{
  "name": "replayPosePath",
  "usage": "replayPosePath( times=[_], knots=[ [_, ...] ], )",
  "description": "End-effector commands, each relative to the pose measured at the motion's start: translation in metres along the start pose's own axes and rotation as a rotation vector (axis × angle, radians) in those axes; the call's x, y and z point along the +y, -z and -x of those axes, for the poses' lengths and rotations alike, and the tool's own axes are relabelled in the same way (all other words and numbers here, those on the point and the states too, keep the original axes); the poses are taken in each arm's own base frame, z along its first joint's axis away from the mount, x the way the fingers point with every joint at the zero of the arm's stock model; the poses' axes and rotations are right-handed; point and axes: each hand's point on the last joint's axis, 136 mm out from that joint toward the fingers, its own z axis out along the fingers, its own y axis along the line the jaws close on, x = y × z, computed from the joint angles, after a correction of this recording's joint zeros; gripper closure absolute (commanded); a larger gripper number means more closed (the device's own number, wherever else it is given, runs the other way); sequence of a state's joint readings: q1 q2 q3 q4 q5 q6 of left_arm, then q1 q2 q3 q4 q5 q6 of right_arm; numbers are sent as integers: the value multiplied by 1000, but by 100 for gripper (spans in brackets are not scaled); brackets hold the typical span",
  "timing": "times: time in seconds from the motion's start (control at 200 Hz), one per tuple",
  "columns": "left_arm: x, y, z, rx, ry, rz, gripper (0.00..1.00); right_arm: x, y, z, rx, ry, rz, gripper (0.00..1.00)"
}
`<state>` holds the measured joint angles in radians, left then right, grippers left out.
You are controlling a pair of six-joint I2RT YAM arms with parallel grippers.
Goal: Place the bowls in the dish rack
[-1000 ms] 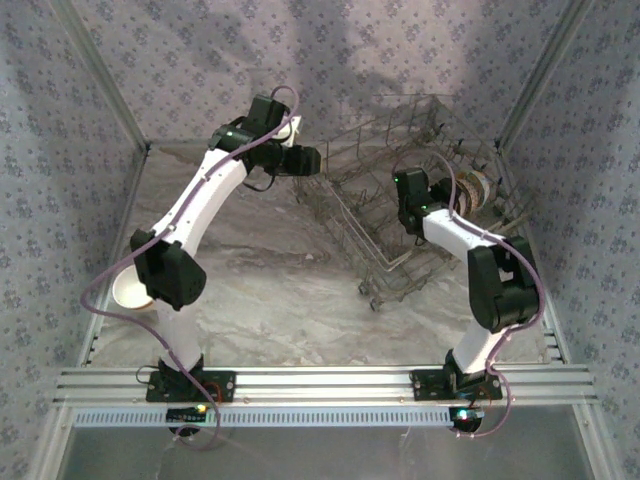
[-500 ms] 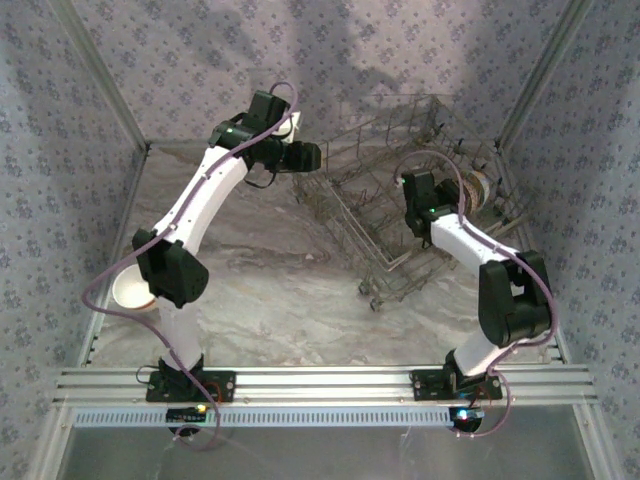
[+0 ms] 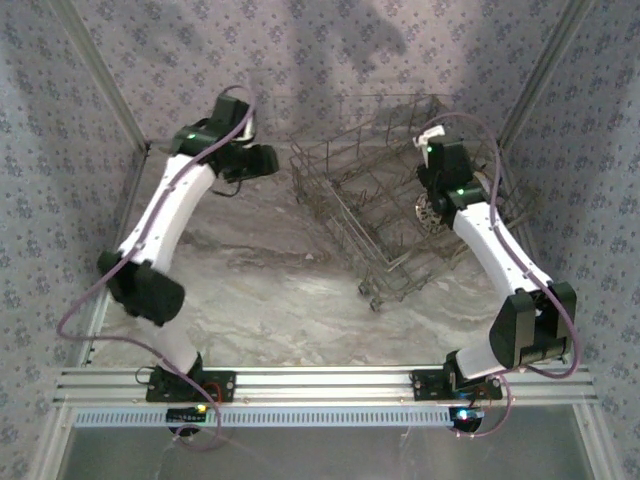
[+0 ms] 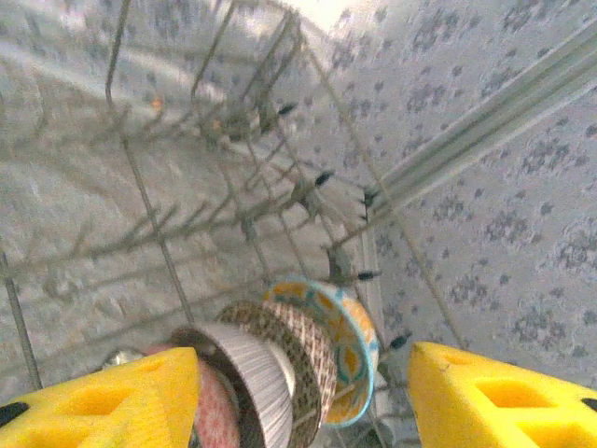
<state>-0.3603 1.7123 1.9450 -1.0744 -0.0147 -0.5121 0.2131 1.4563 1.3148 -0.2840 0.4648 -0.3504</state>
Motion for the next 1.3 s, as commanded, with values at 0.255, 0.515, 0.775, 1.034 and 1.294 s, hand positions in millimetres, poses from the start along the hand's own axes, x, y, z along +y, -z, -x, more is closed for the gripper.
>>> replayPosePath(
  times=[0.255,0.515,0.775,1.034,1.294],
  knots=[
    [187,75,-110,34,628,263,33,38,0,37,-4,-220,337,38],
    [251,69,-155,124,885,331,34,71,1,49,-19,-208,457,38],
    [282,37,-146,239,854,350,37,85,7,44,-10,-192,510,38],
    [306,19,-149,346,743,429,39,82,2,34,15,-182,485,38],
    [308,-12,-138,408,612,432,40,87,-5,40,21,-182,492,39]
  ],
)
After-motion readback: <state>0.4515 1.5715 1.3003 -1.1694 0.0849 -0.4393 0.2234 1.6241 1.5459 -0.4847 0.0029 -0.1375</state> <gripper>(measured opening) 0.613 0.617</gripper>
